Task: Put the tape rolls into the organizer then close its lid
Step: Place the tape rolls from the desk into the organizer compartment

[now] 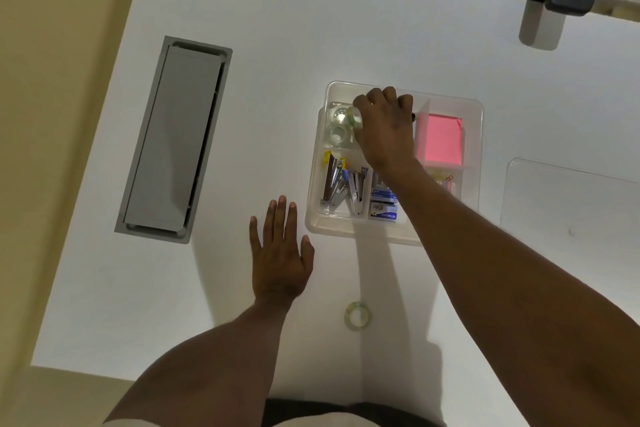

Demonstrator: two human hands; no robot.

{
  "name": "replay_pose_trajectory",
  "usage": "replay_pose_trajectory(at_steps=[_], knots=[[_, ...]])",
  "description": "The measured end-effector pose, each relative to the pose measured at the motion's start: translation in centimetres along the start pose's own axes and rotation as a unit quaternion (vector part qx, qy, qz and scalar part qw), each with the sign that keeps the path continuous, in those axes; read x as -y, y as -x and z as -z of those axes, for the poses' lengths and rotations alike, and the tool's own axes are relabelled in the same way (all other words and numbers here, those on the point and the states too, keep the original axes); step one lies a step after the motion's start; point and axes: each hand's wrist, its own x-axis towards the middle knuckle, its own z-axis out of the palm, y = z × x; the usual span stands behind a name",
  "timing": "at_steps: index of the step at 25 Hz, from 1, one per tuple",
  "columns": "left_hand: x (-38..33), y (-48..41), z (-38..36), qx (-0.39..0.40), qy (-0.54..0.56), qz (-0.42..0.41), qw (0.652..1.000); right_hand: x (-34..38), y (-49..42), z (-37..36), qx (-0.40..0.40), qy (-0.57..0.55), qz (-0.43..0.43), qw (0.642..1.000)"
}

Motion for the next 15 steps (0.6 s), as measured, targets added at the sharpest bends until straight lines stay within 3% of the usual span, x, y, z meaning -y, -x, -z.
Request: replay_pose_trajectory(at_steps=[7, 15], knots=[[0.0, 0.2, 0.0, -0.004, 0.0, -0.003, 1.0, 0.8, 7.1, 2.1, -0.059, -0.099, -0.011, 0.993], [0.0, 0.4, 0.1, -0.039, 0.02, -0.012, 0.999, 2.2, 19.0, 1.6, -0.06, -0.171, -0.052, 0.982]])
